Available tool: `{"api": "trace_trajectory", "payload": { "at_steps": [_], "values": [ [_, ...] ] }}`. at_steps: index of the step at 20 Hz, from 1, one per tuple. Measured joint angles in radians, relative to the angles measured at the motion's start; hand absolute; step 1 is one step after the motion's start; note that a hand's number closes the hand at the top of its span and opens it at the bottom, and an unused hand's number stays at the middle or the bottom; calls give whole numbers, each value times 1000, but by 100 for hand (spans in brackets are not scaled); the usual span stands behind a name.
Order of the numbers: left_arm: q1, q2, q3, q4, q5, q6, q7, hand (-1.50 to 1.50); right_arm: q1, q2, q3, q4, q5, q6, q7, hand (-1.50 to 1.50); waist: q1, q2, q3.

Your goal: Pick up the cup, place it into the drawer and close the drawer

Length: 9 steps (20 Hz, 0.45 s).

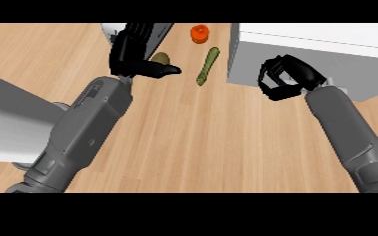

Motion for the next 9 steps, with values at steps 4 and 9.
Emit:
{"api": "trace_trajectory", "payload": {
  "at_steps": [4, 9],
  "values": [
    [14, -2, -4, -10, 4, -18, 3, -150, 7, -13, -10, -18, -27, 51, 12, 150, 8, 5, 2],
    [24, 5, -2, -25, 12, -37, 10, -150, 21, -30, -22, -42, -61, 109, 26, 150, 21, 8, 6]
  ]
}}
